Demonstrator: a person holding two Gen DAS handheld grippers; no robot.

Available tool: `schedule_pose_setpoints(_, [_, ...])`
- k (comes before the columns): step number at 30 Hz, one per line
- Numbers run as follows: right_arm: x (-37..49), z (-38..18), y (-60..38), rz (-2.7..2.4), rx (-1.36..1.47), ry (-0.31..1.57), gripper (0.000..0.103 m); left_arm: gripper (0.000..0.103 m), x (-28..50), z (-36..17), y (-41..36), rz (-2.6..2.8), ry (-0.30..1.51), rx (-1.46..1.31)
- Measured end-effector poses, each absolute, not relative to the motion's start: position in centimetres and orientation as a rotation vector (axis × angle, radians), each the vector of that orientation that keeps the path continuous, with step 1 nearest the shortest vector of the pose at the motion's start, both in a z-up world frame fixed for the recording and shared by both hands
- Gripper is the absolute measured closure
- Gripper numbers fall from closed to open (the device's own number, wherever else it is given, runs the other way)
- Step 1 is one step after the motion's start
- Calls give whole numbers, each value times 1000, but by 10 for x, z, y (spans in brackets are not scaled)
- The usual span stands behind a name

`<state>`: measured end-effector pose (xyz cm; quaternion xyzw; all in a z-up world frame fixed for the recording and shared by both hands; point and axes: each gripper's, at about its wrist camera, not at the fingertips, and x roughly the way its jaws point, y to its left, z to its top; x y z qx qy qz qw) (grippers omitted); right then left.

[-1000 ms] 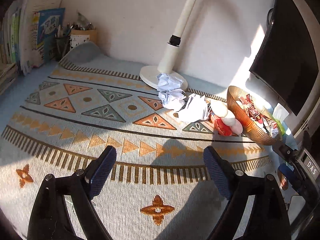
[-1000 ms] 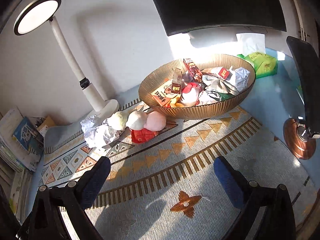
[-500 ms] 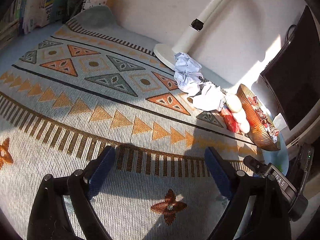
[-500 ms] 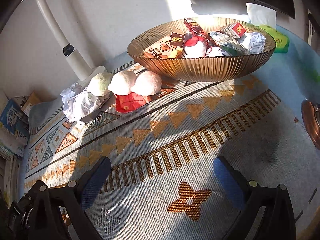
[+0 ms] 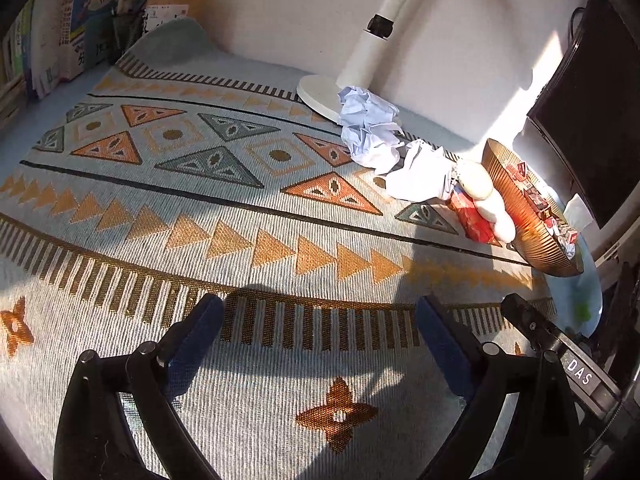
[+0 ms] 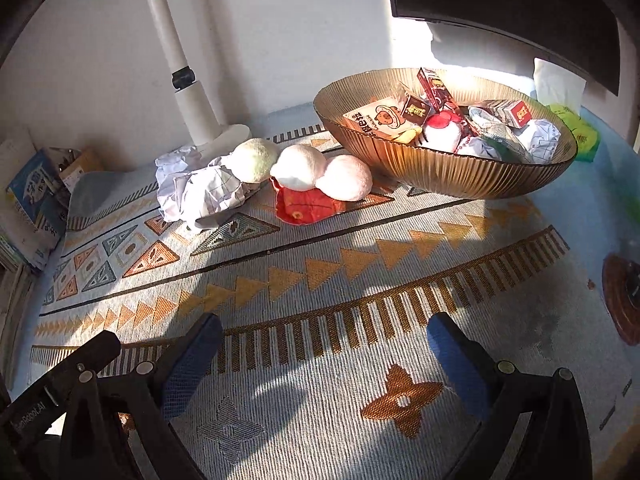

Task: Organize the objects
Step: 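Move both tools back toward the paper balls and plush toys, then grasp a paper ball with left gripper while right grasps another paper ball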

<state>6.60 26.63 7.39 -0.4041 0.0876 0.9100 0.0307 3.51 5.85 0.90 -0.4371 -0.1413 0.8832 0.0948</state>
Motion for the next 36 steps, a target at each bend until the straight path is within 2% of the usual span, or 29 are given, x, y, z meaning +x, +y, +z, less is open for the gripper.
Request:
schedule_pose_setpoints(3, [63, 75, 259, 2856, -1279, 225, 5, 6, 17, 21, 60, 2535, -448, -1301])
schedule_pose_setpoints(4, [60, 74, 257, 2875, -1310, 223, 9, 6, 7, 28, 59, 2514, -472, -1287])
schedule_pose_setpoints(7, [43, 73, 251, 2927, -1426, 298, 16, 6, -29, 47, 53, 2470, -546, -1248])
schedule_pose_setpoints(9, [27, 75, 250, 2955, -1483, 445, 17, 6, -55, 54, 49, 2481, -591, -1207])
schedule_pose_setpoints(10, [18, 75, 252, 2961, -1509, 549, 20, 6, -70, 53, 48, 2476, -612, -1210])
schedule_pose_setpoints(13, [-11, 68, 266, 2910, -1580, 917, 21, 7, -110, 32, 48, 2304, -685, -1291])
schedule_pose_setpoints(15, [-28, 63, 271, 2875, -1593, 1037, 21, 7, -125, 17, 45, 2240, -762, -1302])
schedule_pose_setpoints(19, [-61, 62, 258, 2905, -1650, 994, 21, 7, -137, -2, 39, 2185, -860, -1256])
schedule_pose_setpoints(25, [-85, 62, 245, 2951, -1522, 875, 22, 7, -131, 1, 47, 2218, -755, -1215])
schedule_pose_setpoints(27, [-90, 57, 240, 2971, -1533, 834, 35, 8, -132, 2, 50, 2230, -752, -1214])
schedule_pose_setpoints(28, [-90, 55, 239, 2980, -1543, 845, 48, 8, -133, 2, 51, 2243, -748, -1213])
schedule_pose_setpoints(29, [-88, 54, 240, 2992, -1537, 871, 53, 8, -133, 3, 53, 2256, -736, -1213])
schedule_pose_setpoints(31, [-81, 59, 242, 3001, -1523, 858, 60, 14, -135, 3, 61, 2269, -702, -1224])
schedule_pose_setpoints(32, [-77, 62, 243, 3009, -1522, 842, 63, 27, -136, 2, 66, 2257, -686, -1236])
schedule_pose_setpoints(33, [-71, 65, 244, 3022, -1520, 824, 64, 44, -137, 1, 70, 2255, -668, -1247])
schedule_pose_setpoints(35, [-56, 71, 248, 3046, -1522, 809, 64, 61, -137, -1, 80, 2239, -623, -1263])
schedule_pose_setpoints(36, [-47, 74, 250, 3063, -1526, 809, 64, 64, -135, -1, 81, 2219, -624, -1243])
